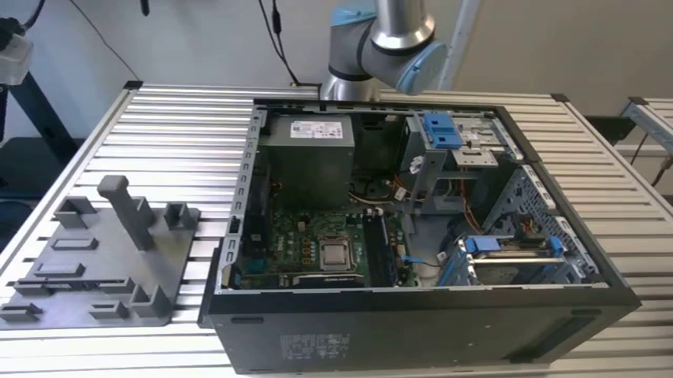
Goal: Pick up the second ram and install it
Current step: 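Pick up the second ram and move it above second insertion slot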
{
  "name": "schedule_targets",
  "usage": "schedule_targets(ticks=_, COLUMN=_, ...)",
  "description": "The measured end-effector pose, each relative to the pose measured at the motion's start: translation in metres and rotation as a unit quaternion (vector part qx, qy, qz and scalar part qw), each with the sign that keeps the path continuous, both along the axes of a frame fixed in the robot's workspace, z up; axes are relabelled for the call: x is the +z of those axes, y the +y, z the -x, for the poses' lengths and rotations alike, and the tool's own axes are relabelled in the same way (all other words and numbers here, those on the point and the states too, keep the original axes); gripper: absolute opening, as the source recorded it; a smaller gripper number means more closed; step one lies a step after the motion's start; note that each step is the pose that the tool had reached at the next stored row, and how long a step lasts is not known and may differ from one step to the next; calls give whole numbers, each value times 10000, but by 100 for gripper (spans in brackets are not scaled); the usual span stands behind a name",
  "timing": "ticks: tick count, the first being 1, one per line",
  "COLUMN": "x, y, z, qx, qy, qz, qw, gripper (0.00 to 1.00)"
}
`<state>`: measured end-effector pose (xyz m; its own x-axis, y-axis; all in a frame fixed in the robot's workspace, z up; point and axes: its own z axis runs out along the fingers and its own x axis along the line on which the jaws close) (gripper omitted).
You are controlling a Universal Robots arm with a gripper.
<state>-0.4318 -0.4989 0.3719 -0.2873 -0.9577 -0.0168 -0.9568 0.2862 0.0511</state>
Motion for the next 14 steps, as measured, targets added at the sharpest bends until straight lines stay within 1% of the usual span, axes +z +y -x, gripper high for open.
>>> schedule_targets(ticks=3, x=-3, y=0, z=0, qx=267, qy=-16, qz=1, qw=9996, gripper=11)
schedule_targets(ticks=5, x=-5, y=0, z=-1, qx=447, qy=-46, qz=2, qw=9990, gripper=11)
schedule_targets(ticks=7, x=-9, y=0, z=0, qx=623, qy=-95, qz=2, qw=9980, gripper=11)
schedule_targets(ticks=11, x=-21, y=0, z=-1, qx=892, qy=-210, qz=7, qw=9958, gripper=11)
schedule_targets(ticks=12, x=-24, y=-1, z=-1, qx=949, qy=-232, qz=8, qw=9952, gripper=11)
schedule_targets(ticks=13, x=-26, y=0, z=-1, qx=1007, qy=-245, qz=8, qw=9946, gripper=11)
schedule_targets(ticks=14, x=-30, y=0, z=2, qx=1048, qy=-251, qz=4, qw=9942, gripper=11)
